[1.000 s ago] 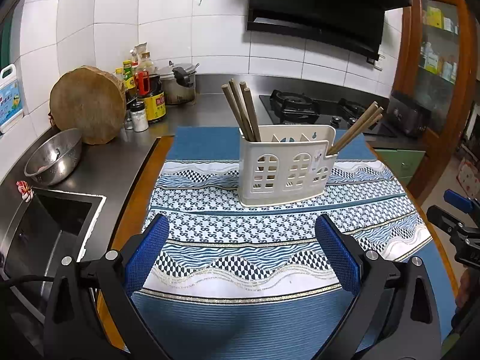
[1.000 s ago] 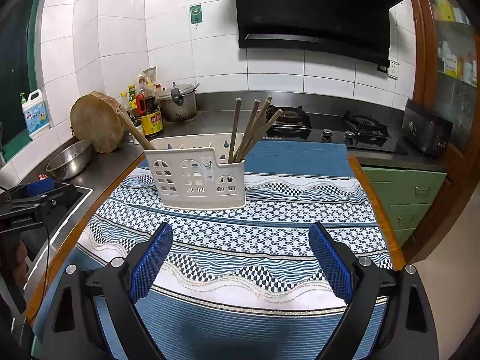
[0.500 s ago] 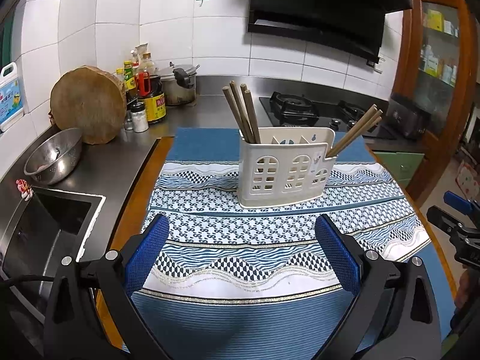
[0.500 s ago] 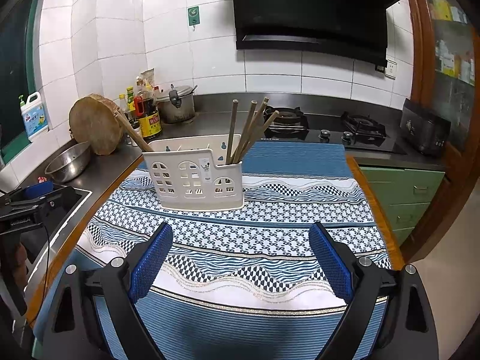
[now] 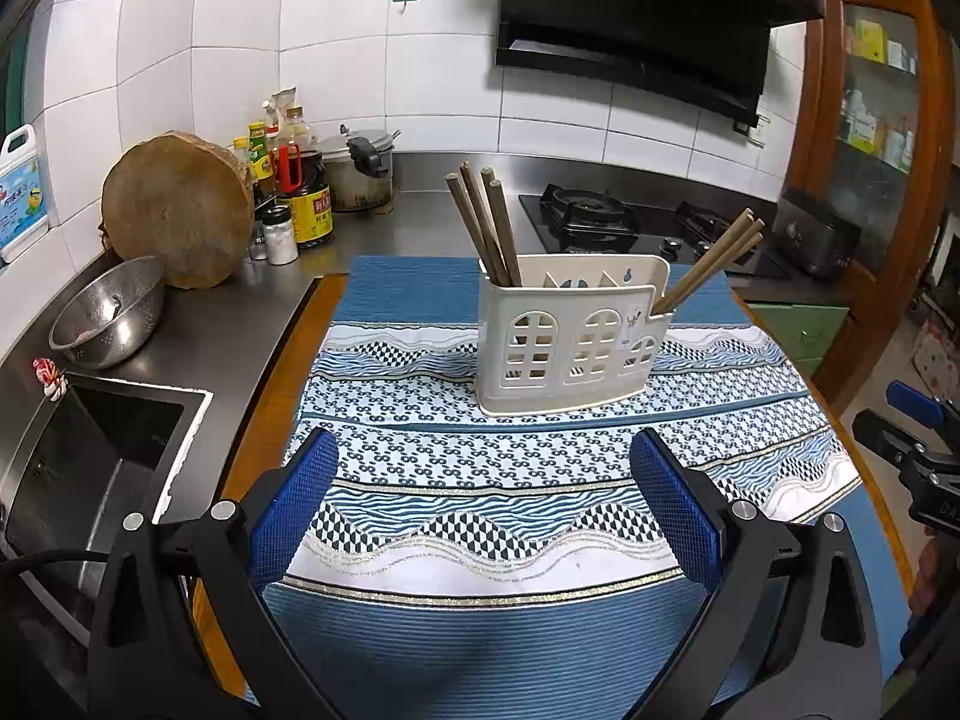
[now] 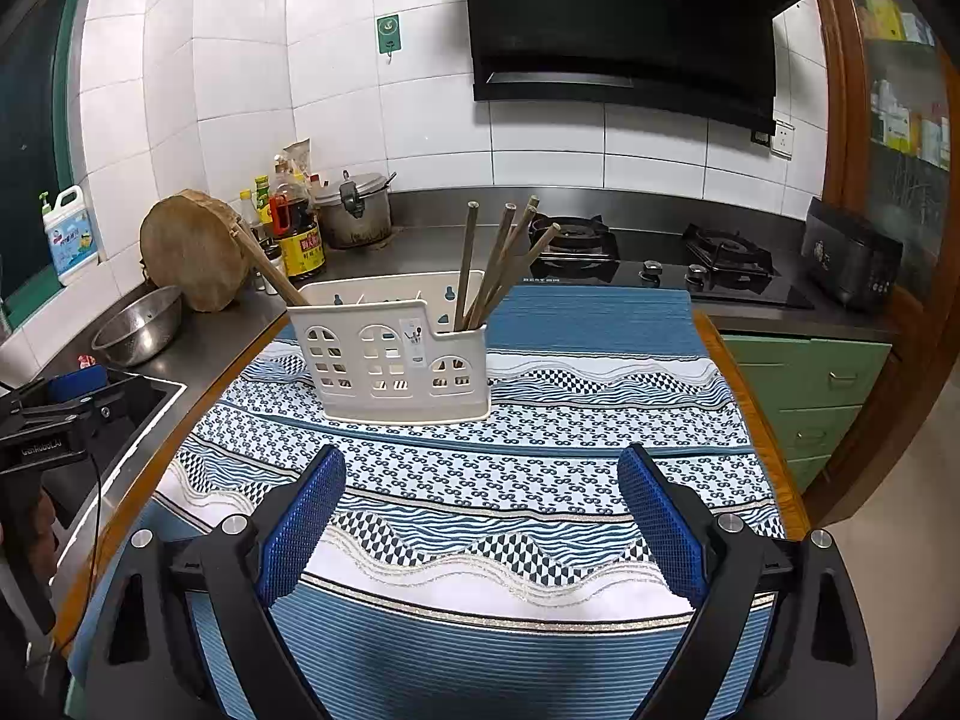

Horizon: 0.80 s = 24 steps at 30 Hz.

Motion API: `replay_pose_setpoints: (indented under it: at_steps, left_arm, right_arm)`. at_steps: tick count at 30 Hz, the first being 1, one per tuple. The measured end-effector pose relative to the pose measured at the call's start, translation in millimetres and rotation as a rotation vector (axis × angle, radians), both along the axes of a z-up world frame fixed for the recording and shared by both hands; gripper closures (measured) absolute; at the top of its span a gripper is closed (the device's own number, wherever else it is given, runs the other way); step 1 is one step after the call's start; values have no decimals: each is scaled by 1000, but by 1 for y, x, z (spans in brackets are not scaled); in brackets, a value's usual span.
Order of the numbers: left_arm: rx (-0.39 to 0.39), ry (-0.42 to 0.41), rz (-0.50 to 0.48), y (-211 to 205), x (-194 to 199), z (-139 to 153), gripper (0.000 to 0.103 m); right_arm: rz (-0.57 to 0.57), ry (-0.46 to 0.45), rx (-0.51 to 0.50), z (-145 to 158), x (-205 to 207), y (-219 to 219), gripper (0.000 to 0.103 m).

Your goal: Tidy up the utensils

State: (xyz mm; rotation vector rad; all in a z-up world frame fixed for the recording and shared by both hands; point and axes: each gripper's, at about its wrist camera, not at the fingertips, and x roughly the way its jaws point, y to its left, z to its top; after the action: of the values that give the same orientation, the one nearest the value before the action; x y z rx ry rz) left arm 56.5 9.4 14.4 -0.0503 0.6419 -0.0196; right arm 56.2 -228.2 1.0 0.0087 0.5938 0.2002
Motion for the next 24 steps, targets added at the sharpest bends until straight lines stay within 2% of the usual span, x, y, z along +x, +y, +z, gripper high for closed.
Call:
replay_pose_setpoints:
  at_steps: [24]
  left_arm:
    - [-7, -25, -12, 0, -2, 2, 6]
  right_arm:
    - [0, -2, -1, 1, -1, 2, 14]
